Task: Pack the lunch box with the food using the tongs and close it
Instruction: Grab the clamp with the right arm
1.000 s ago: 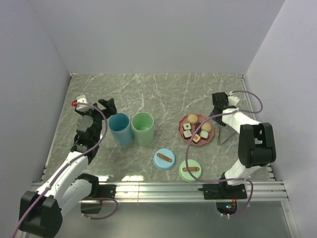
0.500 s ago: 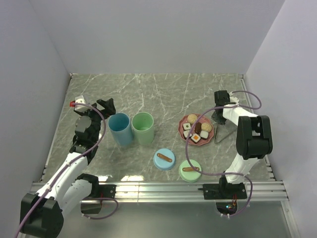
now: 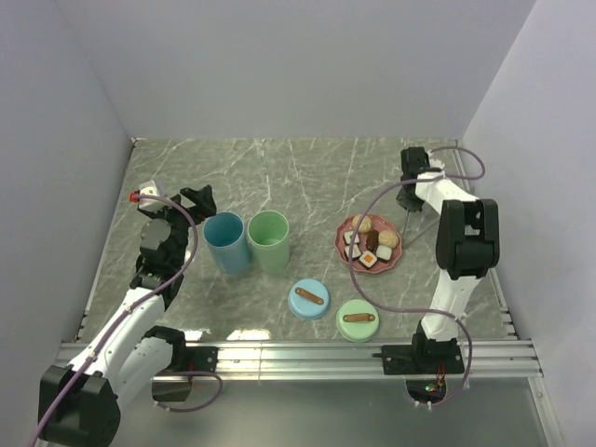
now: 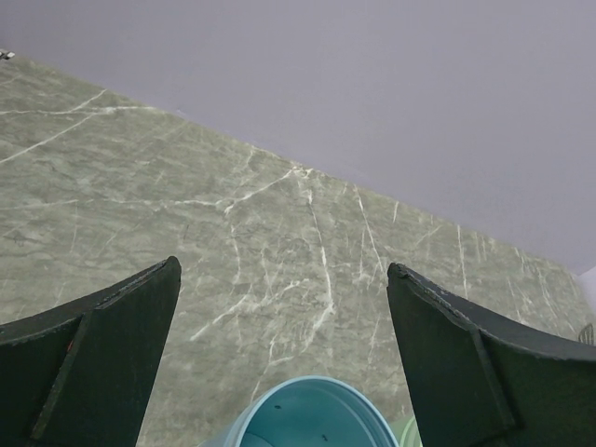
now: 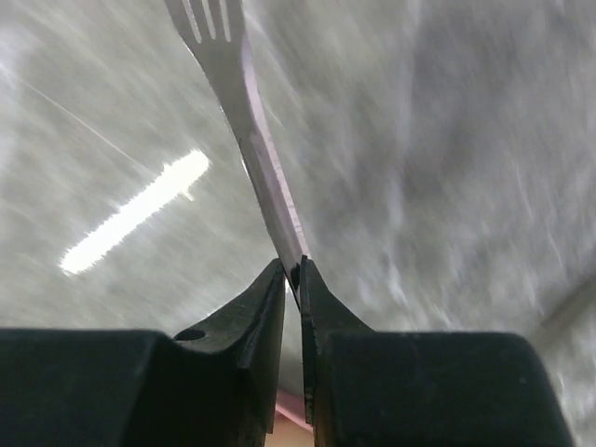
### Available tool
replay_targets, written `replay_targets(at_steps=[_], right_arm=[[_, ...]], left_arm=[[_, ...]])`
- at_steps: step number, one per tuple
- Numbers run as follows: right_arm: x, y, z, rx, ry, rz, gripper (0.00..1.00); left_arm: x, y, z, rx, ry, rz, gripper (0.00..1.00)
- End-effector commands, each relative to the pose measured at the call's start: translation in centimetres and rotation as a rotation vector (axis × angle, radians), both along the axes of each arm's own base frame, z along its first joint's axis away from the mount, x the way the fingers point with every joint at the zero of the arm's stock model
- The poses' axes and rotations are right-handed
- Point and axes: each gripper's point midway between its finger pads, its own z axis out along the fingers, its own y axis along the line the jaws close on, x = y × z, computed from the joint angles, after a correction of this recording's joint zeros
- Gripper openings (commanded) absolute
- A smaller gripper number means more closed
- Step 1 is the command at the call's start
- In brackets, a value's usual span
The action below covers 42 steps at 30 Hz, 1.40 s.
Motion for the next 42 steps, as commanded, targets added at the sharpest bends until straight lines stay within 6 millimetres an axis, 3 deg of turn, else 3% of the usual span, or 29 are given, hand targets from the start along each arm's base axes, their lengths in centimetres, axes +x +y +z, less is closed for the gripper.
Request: replay_targets(at_steps=[1, 2, 4, 5, 9, 11, 17, 21, 23, 24, 26, 27, 32, 42], right_arm=[[4.2, 0.1, 3.2, -0.022, -0.069, 0.032, 0.16], [4.6, 0.2, 2.4, -0.029, -0.043, 0.048, 0.16], [6.5, 0.6, 3.3, -0.027, -0.069, 0.071, 0.16], [7.0, 0.8, 2.6, -0.029, -0.055, 0.093, 0.16], [10.3, 1.7, 3.5, -0.009, -0.103, 0.160, 0.16], [11.2, 1.9, 2.9, -0.006, -0.098, 0.179, 0.16], [14.6, 3.8, 4.0, 0.073, -0.183, 0.243, 0.16], [16.9, 3.9, 5.5, 0.077, -0.237, 0.242, 0.17], [17.6, 4.3, 5.2, 0.090, -0.240, 0.255, 0.17], [18.4, 4.4, 6.3, 0.092, -0.267, 0.263, 0.17], [19.1, 4.7, 5.7, 0.101, -0.263, 0.281, 0.17], [19.7, 4.7, 6.6, 0.100, -0.280, 0.286, 0.18], [20.4, 5.7, 6.5, 0.126, -0.291, 0.336, 0.19], [19.5, 5.9, 5.3, 0.137, -0.240, 0.353, 0.23]], left_arm=[[-0.2, 0.0, 1.2, -0.019, -0.046, -0.008, 0.99], [-0.2, 0.0, 1.1, -0.019, -0.046, -0.006, 0.99], [-0.2, 0.1, 1.1, -0.018, -0.044, -0.005, 1.00], [-0.2, 0.0, 1.1, -0.020, -0.046, -0.005, 1.00], [-0.2, 0.2, 1.1, -0.022, -0.047, -0.001, 1.00], [-0.1, 0.1, 1.1, -0.024, -0.047, -0.001, 0.99], [0.0, 0.2, 0.8, -0.023, -0.043, 0.002, 0.99], [0.2, 0.1, 0.7, -0.024, -0.038, -0.001, 1.00], [0.2, 0.1, 0.7, -0.022, -0.038, -0.001, 1.00], [0.2, 0.1, 0.6, -0.023, -0.037, 0.001, 0.99], [0.2, 0.1, 0.5, -0.024, -0.038, 0.002, 0.99], [0.2, 0.1, 0.5, -0.024, -0.038, 0.001, 1.00], [0.1, 0.1, 0.6, -0.027, -0.044, 0.002, 0.99], [0.0, 0.0, 0.7, -0.030, -0.049, -0.004, 0.99]])
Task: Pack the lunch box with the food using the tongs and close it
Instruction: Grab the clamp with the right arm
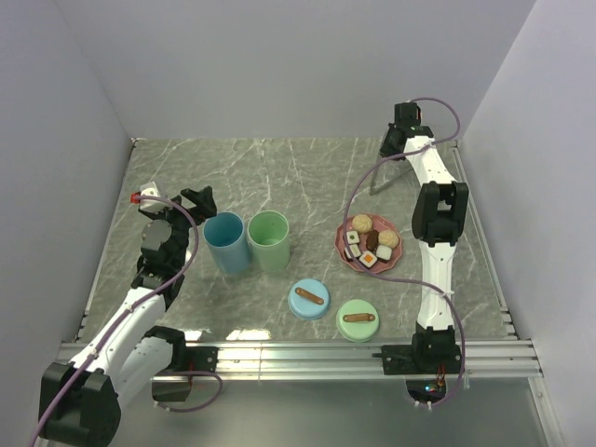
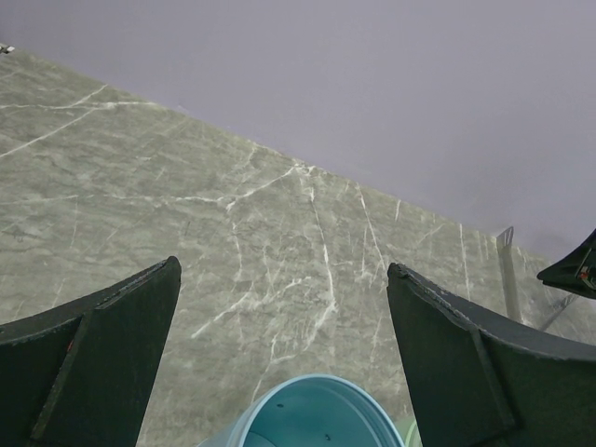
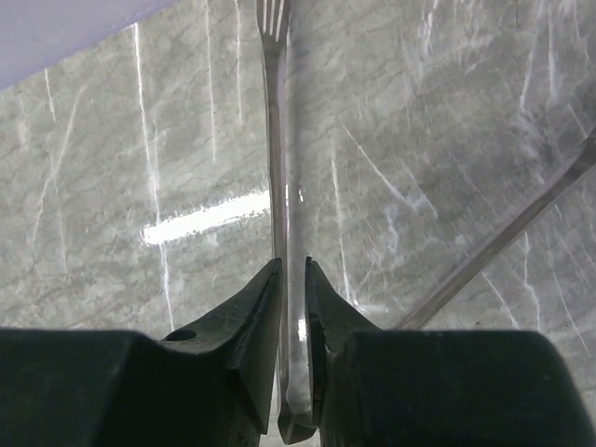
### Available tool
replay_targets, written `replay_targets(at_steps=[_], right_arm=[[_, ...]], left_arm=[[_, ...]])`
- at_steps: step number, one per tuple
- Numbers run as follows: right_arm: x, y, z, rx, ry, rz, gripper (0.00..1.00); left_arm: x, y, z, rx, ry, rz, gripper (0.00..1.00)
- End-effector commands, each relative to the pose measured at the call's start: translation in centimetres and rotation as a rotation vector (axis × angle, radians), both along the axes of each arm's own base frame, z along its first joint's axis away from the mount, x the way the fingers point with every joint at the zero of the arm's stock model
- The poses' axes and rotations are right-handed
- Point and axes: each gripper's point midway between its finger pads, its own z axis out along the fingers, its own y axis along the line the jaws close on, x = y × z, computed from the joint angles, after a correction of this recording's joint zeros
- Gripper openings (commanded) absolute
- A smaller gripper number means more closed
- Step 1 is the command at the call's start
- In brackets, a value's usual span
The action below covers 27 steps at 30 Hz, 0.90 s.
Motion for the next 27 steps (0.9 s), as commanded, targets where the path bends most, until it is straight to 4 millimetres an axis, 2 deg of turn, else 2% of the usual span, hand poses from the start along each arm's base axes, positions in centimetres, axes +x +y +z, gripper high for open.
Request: replay_targets(at_steps=[1, 3, 4, 5, 6, 7, 8, 9, 10, 11, 12, 14, 15, 16, 18, 20, 22, 23, 24, 25, 27], right_arm=[[0.3, 0.3, 0.8, -0.011, -0.017, 0.018, 0.24], [0.1, 0.2, 0.8, -0.025, -0.025, 0.010, 0.25], [-0.1, 0.2, 2.4, -0.048, -0.056, -0.003, 0.26], [-1.3, 0.3, 1.0, -0.065, -0.022, -0.005, 0.29], [-1.2, 0.6, 4.1, -0.077, -0.107, -0.006, 0.31], [-1.8, 2.1, 4.8, -0.094, -0.129, 0.007, 0.33], [-3.7, 2.1, 2.9, -0.134, -0.090, -0.004, 0.43], [-3.8, 2.7, 6.0, -0.146, -0.179, -0.009, 0.47], [-4.8, 4.7, 6.1, -0.163, -0.188, 0.011, 0.50], [-6.4, 4.3, 4.8, -0.212, -0.164, -0.023, 0.57], [-6.7, 4.9, 6.7, -0.205, -0.221, -0.041, 0.60], [-7.9, 5.6, 6.3, -0.193, -0.237, -0.056, 0.61], [-8.2, 5.9, 7.5, -0.149, -0.270, -0.076, 0.61], [-8.8, 5.9, 6.8, -0.134, -0.263, -0.075, 0.61], [-8.8, 6.4, 8.4, -0.080, -0.320, -0.087, 0.61], [-9.1, 6.5, 8.5, -0.065, -0.312, -0.103, 0.64], [-9.4, 6.4, 7.3, -0.066, -0.268, -0.128, 0.73], [-9.4, 6.4, 7.1, -0.064, -0.253, -0.134, 0.89], [-9.3, 6.7, 6.0, -0.052, -0.229, -0.136, 0.91], [-8.8, 6.6, 6.2, -0.047, -0.230, -0.147, 0.92], [-8.8, 6.6, 4.5, -0.037, -0.178, -0.184, 0.93]], left_arm=[[-0.1, 0.0, 1.3, -0.025, -0.053, -0.008, 0.99], [-0.2, 0.0, 1.3, -0.026, -0.053, -0.005, 0.99], [-0.2, 0.0, 1.3, -0.026, -0.051, -0.004, 1.00], [-0.2, 0.1, 1.2, -0.028, -0.050, -0.002, 0.99], [-0.2, 0.1, 1.3, -0.026, -0.051, -0.001, 1.00], [-0.2, 0.1, 1.2, -0.027, -0.051, 0.001, 0.99], [-0.2, 0.2, 1.3, -0.027, -0.052, 0.004, 0.99], [-0.2, 0.2, 1.3, -0.029, -0.053, 0.008, 0.99], [-0.1, 0.3, 1.2, -0.028, -0.051, 0.011, 1.00], [-0.1, 0.3, 1.2, -0.029, -0.051, 0.013, 0.99], [-0.1, 0.4, 1.2, -0.029, -0.049, 0.016, 0.99], [-0.1, 0.3, 1.2, -0.029, -0.052, 0.011, 0.99], [-0.1, 0.2, 1.2, -0.028, -0.052, 0.008, 0.99], [-0.1, 0.2, 1.2, -0.029, -0.053, 0.005, 0.99], [-0.1, 0.2, 1.1, -0.029, -0.051, 0.007, 0.99], [0.0, 0.2, 1.0, -0.025, -0.048, 0.005, 1.00], [0.0, 0.3, 1.1, -0.026, -0.049, 0.010, 0.99], [-0.1, 0.3, 1.1, -0.027, -0.048, 0.011, 1.00], [-0.1, 0.3, 1.2, -0.028, -0.052, 0.011, 0.99], [-0.2, 0.3, 1.2, -0.028, -0.054, 0.010, 1.00], [-0.3, 0.3, 1.3, -0.029, -0.058, 0.010, 1.00]])
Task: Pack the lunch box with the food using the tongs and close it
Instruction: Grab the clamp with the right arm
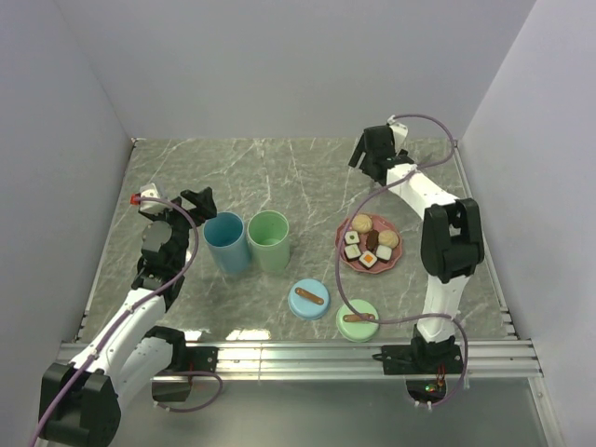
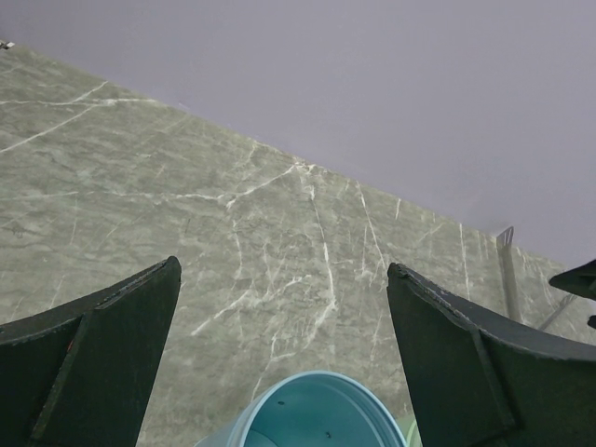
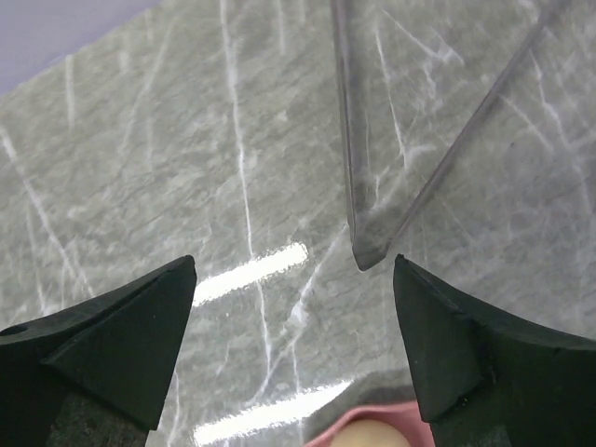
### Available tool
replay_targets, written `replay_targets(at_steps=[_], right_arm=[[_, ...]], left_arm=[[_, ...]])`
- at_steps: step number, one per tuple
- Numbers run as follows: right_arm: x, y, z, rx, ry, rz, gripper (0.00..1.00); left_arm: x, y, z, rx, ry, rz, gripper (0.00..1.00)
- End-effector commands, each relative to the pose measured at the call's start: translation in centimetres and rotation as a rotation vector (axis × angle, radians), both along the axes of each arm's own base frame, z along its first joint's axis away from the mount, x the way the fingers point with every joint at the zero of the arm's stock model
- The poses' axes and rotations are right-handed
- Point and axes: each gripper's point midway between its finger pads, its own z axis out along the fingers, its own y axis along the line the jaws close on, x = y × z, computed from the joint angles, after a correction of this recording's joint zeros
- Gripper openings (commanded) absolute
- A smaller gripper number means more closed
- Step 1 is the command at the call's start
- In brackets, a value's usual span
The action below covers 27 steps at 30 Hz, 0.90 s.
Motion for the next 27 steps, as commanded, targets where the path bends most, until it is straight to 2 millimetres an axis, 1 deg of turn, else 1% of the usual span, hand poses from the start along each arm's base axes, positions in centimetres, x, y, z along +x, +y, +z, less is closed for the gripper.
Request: replay_targets(at_steps=[1, 2, 3, 4, 5, 7, 8, 10, 11, 16, 17, 19, 20, 21, 22, 23, 24, 25, 26, 27], right_arm=[[1.4, -0.2, -0.4, 0.049, 0.012, -0.104, 0.93], [0.8, -0.6, -1.2, 0.062, 0.053, -0.153, 0.93], [0.8, -0.9, -2.0, 0.055, 0.076, -0.182, 0.93], [1.0, -1.3, -1.6, 0.048, 0.069, -0.216, 0.93], [0.9, -1.5, -2.1, 0.055, 0.079, -0.242, 0.93], [0.7, -1.9, -2.3, 0.059, 0.079, -0.277, 0.93], [0.3, -2.6, -2.7, 0.054, 0.091, -0.324, 0.93], [0.1, -3.2, -3.1, 0.056, 0.108, -0.356, 0.93], [-0.2, -3.9, -3.8, 0.066, 0.133, -0.379, 0.93], [-0.5, -5.6, -5.5, 0.101, 0.170, -0.398, 0.92], [-0.2, -6.2, -5.8, 0.109, 0.166, -0.402, 0.92], [0.6, -6.4, -5.8, 0.135, 0.161, -0.389, 0.92], [0.7, -6.6, -6.6, 0.129, 0.185, -0.388, 0.92], [1.0, -7.0, -6.7, 0.134, 0.191, -0.386, 0.91], [1.9, -7.2, -6.0, 0.135, 0.174, -0.383, 0.91], [1.9, -7.3, -7.0, 0.121, 0.202, -0.377, 0.91], [2.3, -7.4, -7.0, 0.115, 0.202, -0.370, 0.91], [3.0, -7.4, -6.3, 0.116, 0.186, -0.361, 0.91], [3.2, -7.4, -7.0, 0.104, 0.202, -0.354, 0.91], [3.4, -7.3, -7.0, 0.102, 0.202, -0.348, 0.91]], left_arm=[[-0.2, 0.3, 1.6, -0.023, -0.059, 0.009, 0.99], [-0.3, 0.3, 1.6, -0.021, -0.059, 0.009, 0.99], [-0.3, 0.3, 1.6, -0.021, -0.059, 0.009, 0.99], [-0.3, 0.3, 1.6, -0.021, -0.059, 0.008, 0.99], [-0.3, 0.3, 1.7, -0.021, -0.061, 0.009, 1.00], [-0.3, 0.2, 1.7, -0.021, -0.065, 0.006, 0.99], [-0.3, 0.3, 1.7, -0.022, -0.065, 0.007, 0.99], [-0.3, 0.3, 1.7, -0.019, -0.064, 0.008, 1.00], [-0.2, 0.2, 1.7, -0.020, -0.062, 0.005, 0.99], [-0.1, 0.1, 1.6, -0.019, -0.059, 0.002, 1.00], [-0.2, 0.1, 1.6, -0.019, -0.061, 0.002, 0.99], [-0.1, 0.1, 1.6, -0.019, -0.059, -0.003, 0.99], [-0.1, 0.0, 1.6, -0.018, -0.058, -0.003, 0.99], [-0.1, 0.0, 1.6, -0.019, -0.059, -0.005, 1.00], [0.0, 0.0, 1.6, -0.018, -0.058, -0.005, 1.00], [0.0, 0.0, 1.6, -0.020, -0.058, -0.005, 0.99], [0.0, 0.0, 1.6, -0.018, -0.059, -0.006, 1.00], [0.0, 0.0, 1.6, -0.020, -0.059, -0.005, 1.00], [0.0, 0.0, 1.6, -0.018, -0.059, -0.005, 1.00], [0.0, 0.0, 1.7, -0.019, -0.062, -0.003, 1.00]])
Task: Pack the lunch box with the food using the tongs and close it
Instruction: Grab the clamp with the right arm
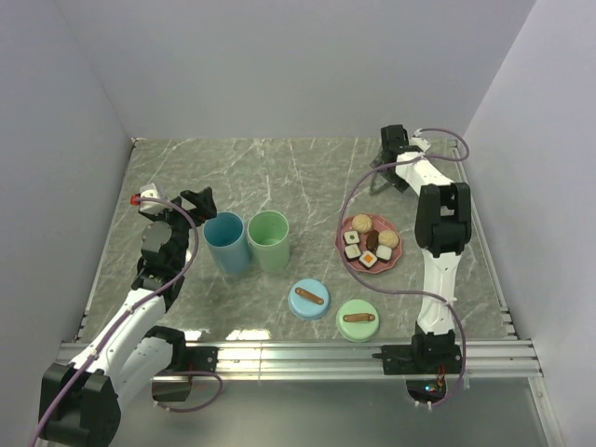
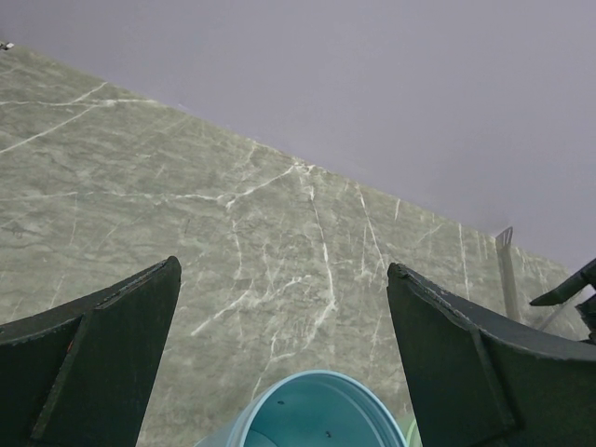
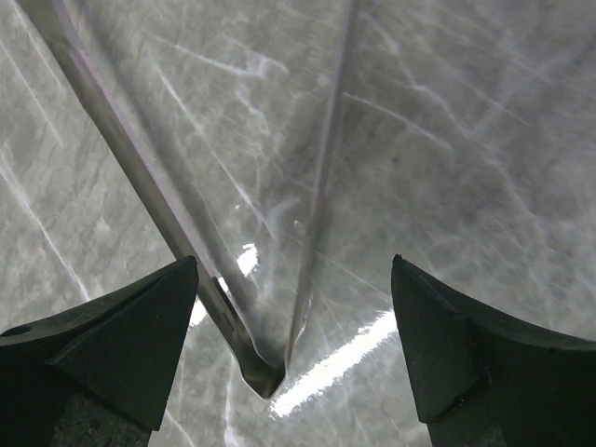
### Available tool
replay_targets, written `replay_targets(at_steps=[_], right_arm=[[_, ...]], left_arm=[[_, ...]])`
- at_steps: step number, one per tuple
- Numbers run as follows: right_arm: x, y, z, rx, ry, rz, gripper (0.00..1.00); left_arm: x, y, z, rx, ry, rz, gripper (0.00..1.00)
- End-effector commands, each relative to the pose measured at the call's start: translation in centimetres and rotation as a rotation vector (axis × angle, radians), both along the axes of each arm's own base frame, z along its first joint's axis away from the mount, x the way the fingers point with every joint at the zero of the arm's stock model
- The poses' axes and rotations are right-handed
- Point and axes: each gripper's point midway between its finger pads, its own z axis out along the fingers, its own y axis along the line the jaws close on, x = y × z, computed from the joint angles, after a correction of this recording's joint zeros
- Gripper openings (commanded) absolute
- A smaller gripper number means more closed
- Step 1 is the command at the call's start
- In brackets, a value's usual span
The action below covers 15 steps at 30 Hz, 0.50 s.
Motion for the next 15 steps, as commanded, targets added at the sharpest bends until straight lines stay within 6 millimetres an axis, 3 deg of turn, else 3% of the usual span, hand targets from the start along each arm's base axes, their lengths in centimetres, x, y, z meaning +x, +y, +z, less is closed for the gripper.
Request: replay_targets(at_steps=[1, 15], right_arm=[[1.8, 0.7, 1.5, -0.007, -0.030, 0.050, 0.91], [3.9, 1.4, 2.0, 0.021, -0.074, 0.106, 0.91]], left_arm=[[0.1, 0.0, 1.6, -0.018, -0.058, -0.002, 0.99], [0.2, -0.1, 1.3, -0.015, -0.053, -0.008, 0.99]])
